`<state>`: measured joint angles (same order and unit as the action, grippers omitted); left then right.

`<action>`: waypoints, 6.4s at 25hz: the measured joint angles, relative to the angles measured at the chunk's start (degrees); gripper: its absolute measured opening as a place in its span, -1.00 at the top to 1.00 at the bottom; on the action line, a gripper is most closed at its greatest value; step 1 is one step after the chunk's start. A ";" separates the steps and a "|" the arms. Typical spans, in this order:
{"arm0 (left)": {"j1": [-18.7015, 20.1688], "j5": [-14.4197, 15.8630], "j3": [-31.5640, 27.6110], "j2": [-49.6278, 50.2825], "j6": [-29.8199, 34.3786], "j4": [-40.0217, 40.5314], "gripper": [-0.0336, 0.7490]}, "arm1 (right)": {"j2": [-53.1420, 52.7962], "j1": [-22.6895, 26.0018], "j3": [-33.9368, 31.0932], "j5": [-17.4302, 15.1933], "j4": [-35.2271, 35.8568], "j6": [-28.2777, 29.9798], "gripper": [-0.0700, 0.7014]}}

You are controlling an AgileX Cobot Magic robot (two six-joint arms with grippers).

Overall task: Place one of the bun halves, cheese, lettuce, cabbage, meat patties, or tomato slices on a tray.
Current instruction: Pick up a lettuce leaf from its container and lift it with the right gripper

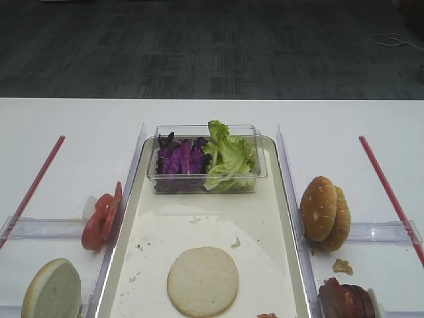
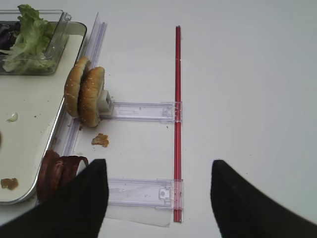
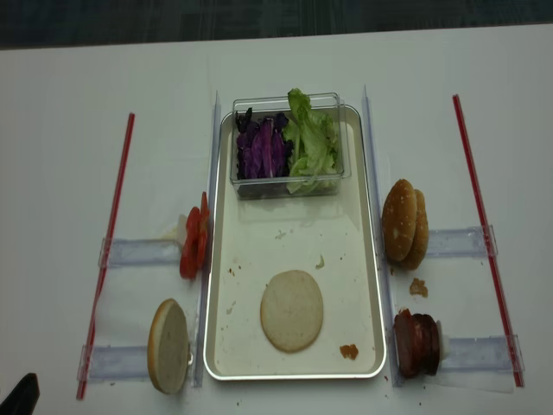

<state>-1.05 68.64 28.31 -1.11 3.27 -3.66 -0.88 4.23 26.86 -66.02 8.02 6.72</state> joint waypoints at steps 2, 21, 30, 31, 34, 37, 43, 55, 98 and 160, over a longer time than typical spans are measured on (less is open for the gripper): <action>0.00 0.00 0.00 0.00 0.00 0.00 0.16 | 0.00 0.00 0.00 0.00 0.00 0.00 -0.40; 0.00 0.00 0.00 0.00 0.00 0.00 0.16 | 2.72 0.00 0.00 -0.06 0.00 0.20 -0.40; 0.00 0.00 0.00 0.00 0.00 0.00 0.16 | 8.02 0.00 0.64 -0.06 -0.11 0.49 -0.40; 0.00 0.00 0.00 0.00 0.00 0.00 0.16 | 8.61 0.00 0.89 -0.06 -0.11 0.55 -0.40; 0.00 0.00 0.00 0.00 0.00 0.00 0.16 | 10.57 0.00 1.45 -0.06 -0.21 0.69 -0.40; 0.00 0.00 0.00 0.00 0.00 0.00 0.16 | 12.55 0.00 1.69 -0.14 -0.18 0.91 -0.40; 0.00 0.05 0.00 0.00 0.00 0.00 0.16 | 16.35 0.00 1.77 -0.14 -0.18 1.39 -0.40; 0.00 0.05 0.00 0.00 0.00 0.00 0.16 | 27.36 0.00 1.77 0.02 0.15 0.70 -0.40; 0.00 -0.70 -0.32 0.00 -0.10 -0.21 0.16 | 75.55 0.00 33.37 -4.58 0.85 3.30 -0.40; 0.00 -0.70 -0.68 0.00 -0.21 -0.21 0.16 | 121.21 -10.78 79.62 -4.50 0.96 -0.81 -0.30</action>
<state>-1.05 67.94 27.63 -1.11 3.06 -3.86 120.33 -6.55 106.48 -70.51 8.98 5.91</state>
